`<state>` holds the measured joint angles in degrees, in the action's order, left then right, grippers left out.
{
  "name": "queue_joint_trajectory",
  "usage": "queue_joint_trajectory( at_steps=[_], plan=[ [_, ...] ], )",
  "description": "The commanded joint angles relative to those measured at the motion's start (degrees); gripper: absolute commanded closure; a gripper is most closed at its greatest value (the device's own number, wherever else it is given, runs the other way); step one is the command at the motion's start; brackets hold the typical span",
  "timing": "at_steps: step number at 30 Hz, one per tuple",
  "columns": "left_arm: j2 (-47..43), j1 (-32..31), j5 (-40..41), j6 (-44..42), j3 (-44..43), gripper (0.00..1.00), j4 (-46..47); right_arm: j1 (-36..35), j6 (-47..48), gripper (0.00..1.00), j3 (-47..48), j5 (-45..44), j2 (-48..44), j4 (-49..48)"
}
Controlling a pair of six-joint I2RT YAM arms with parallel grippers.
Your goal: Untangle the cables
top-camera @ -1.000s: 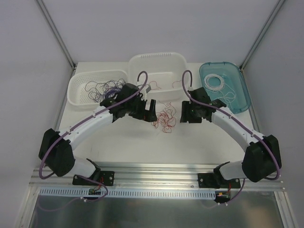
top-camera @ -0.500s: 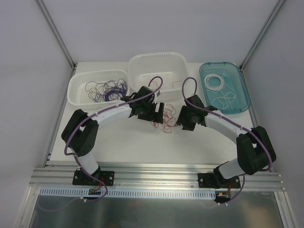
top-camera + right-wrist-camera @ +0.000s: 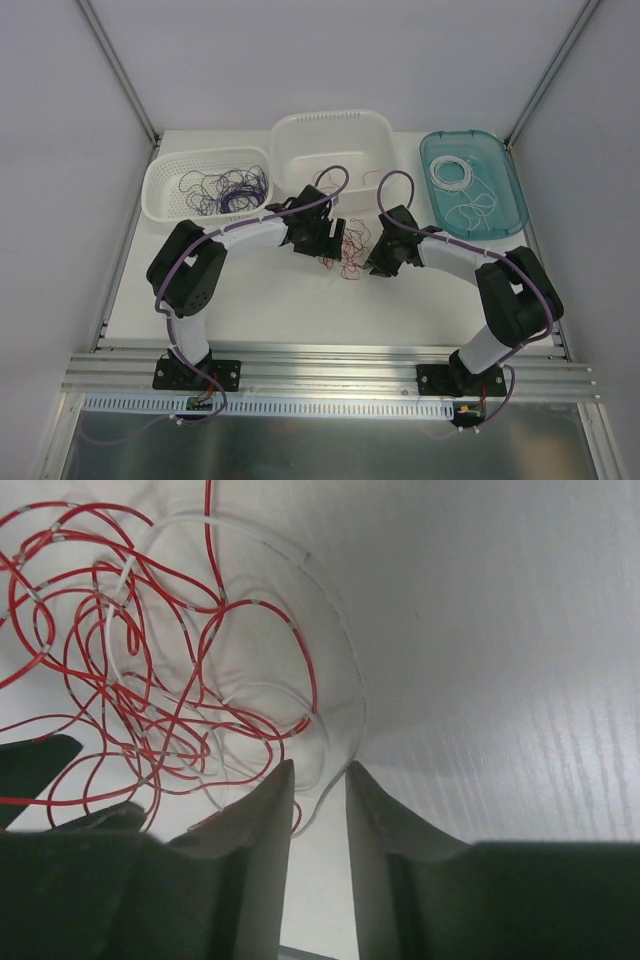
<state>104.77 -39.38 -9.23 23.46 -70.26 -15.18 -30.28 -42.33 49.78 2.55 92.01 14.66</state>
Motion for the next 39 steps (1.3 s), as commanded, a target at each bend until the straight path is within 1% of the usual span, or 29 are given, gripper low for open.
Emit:
queue_joint_trajectory(
  at_steps=[1,2,4,5,6,8,9,10,12,13,15,16,19,20,21,22,23,25,26,27,30,33,37,39],
  plan=[
    [1.7,-0.2,3.2,1.2,-1.7,0.27,1.1,-0.6,-1.5,0.71,0.1,-1.0,-0.2,-0.7],
    [2.4,-0.2,4.1,1.6,-1.6,0.31,1.1,-0.6,-1.1,0.78,0.0,-1.5,-0.6,0.2],
    [3.0,-0.3,5.3,1.9,-1.4,0.37,1.2,-0.6,0.5,0.84,0.0,-2.0,-2.5,1.3],
    [3.5,-0.2,5.7,2.2,-1.3,0.39,1.2,-0.7,1.1,0.9,-0.1,-2.2,-3.3,2.0],
    [3.7,-0.2,7.3,2.5,-1.3,0.46,1.1,-0.7,2.0,0.94,0.0,-3.9,-4.3,3.7],
    [4.4,-0.2,8.8,3.2,-0.9,0.55,1.0,-0.6,4.7,0.99,0.2,-5.7,-7.5,5.7],
    [4.6,-0.2,8.9,3.3,-0.8,0.6,1.0,-0.5,5.8,0.99,0.5,-6.3,-8.8,8.1],
    [4.6,-0.1,10.7,3.3,-0.7,0.7,1.0,-0.6,6.9,0.99,1.4,-6.8,-10.1,9.5],
    [4.6,0.0,11.6,3.3,-0.2,0.81,0.9,0.0,11.1,0.99,2.5,-8.2,-13.9,14.0],
    [4.5,0.3,12.2,3.3,0.1,0.88,0.8,0.3,12.8,0.99,4.1,-8.4,-15.3,15.6],
    [3.6,0.9,12.7,3.3,1.1,0.93,0.5,2.1,17.7,0.99,5.9,-9.7,-20.0,20.6],
    [2.8,1.1,13.1,3.3,1.6,0.99,0.3,2.9,19.5,0.99,8.3,-9.8,-21.9,22.3],
    [1.4,2.4,13.7,3.3,3.7,1.0,-0.5,7.5,27.6,0.99,14.1,-9.3,-27.0,30.2],
    [0.4,2.7,14.1,3.3,4.9,1.0,-1.0,10.3,29.9,0.99,19.4,-8.3,-27.9,32.3],
    [-0.2,3.2,14.2,3.4,5.6,1.0,-1.4,11.7,32.0,0.99,22.1,-8.0,-29.4,35.8],
    [-0.8,4.1,14.3,3.6,6.4,1.0,-1.8,13.1,36.0,0.99,25.3,-7.9,-30.0,37.3],
    [-2.3,4.7,14.3,4.0,8.0,1.0,-2.2,15.6,37.9,0.99,30.8,-8.0,-30.5,38.5],
    [-3.9,6.1,14.3,4.3,9.9,1.0,-2.8,17.9,41.6,0.99,36.8,-8.6,-30.9,41.6],
    [-6.0,7.4,14.3,4.5,11.7,1.0,-3.3,19.7,42.0,0.99,39.1,-9.2,-30.9,42.3],
    [-6.9,7.9,14.4,4.6,12.7,1.0,-3.8,20.6,42.8,0.99,44.0,-9.7,-30.8,43.3],
    [-11.3,9.9,14.4,4.7,16.5,1.0,-4.7,23.8,44.1,0.99,49.4,-10.7,-30.6,42.2],
    [-15.2,10.3,14.5,4.2,19.2,1.0,-5.3,26.1,44.3,0.99,50.3,-10.6,-30.0,38.7],
    [-19.2,10.3,12.5,4.4,21.7,1.0,-6.3,29.5,43.4,0.99,54.2,-9.8,-26.4,37.3],
    [-21.0,10.3,11.1,4.6,23.3,1.0,-6.4,32.0,42.7,0.99,54.0,-7.6,-25.8,33.4]
  ],
)
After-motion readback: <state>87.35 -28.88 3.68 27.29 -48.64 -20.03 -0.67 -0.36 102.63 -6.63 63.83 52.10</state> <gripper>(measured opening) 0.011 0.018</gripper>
